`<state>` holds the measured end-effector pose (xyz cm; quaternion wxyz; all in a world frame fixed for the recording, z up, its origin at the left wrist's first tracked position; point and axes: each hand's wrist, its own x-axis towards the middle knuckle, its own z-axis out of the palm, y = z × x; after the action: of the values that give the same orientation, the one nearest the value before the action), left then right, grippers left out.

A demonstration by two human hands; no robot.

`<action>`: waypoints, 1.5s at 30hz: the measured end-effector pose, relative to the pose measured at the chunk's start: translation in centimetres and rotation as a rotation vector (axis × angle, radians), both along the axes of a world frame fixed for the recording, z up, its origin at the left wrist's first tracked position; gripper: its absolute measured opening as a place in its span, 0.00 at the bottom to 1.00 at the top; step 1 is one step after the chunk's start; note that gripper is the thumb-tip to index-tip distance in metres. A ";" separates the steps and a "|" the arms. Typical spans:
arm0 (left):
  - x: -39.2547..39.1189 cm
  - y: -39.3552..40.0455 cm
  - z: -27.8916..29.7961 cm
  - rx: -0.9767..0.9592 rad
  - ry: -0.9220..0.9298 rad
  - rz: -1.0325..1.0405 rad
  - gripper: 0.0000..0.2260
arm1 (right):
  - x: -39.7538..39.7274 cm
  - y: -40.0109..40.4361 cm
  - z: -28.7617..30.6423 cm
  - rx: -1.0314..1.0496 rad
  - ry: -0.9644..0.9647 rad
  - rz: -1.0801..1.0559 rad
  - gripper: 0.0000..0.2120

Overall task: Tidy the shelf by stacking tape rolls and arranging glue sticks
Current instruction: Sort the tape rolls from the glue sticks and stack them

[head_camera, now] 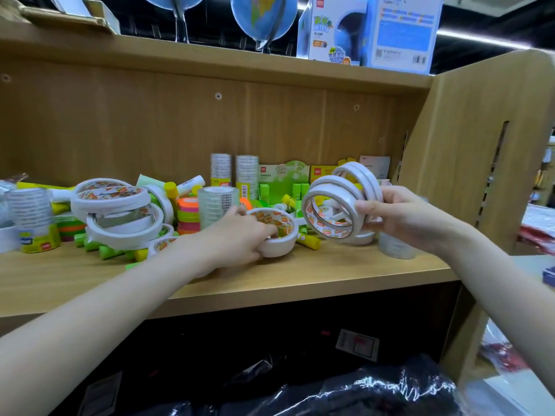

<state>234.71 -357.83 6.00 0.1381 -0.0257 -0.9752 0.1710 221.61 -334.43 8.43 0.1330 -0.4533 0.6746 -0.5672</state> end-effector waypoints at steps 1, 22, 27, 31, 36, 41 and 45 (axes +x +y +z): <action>0.0 -0.1 0.0 0.009 0.011 -0.020 0.03 | 0.1 0.1 0.2 -0.031 -0.009 -0.001 0.20; 10.0 -5.6 5.5 0.030 0.949 -0.088 0.10 | 7.4 -9.1 5.2 -0.277 0.557 -0.044 0.11; 17.3 -12.3 5.6 0.049 0.899 0.268 0.12 | 11.5 -18.9 7.5 -0.188 0.846 0.025 0.04; 24.1 -17.5 5.8 -0.004 0.843 0.468 0.13 | 15.9 -26.3 7.5 -0.184 1.090 0.061 0.08; 28.5 -23.2 9.7 0.074 0.677 0.711 0.12 | 19.6 -32.0 8.0 -0.126 1.191 0.052 0.09; 27.3 -27.9 12.2 0.106 0.370 0.894 0.15 | 19.8 -35.2 8.2 -0.032 1.240 0.012 0.09; 25.1 -30.3 11.9 0.174 0.275 0.941 0.19 | 18.8 -36.0 8.4 -0.003 1.228 0.006 0.09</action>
<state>259.82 -388.17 17.91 0.1751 0.4515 -0.8645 0.1345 240.44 -370.43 16.78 -0.2792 -0.6994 0.6259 -0.2031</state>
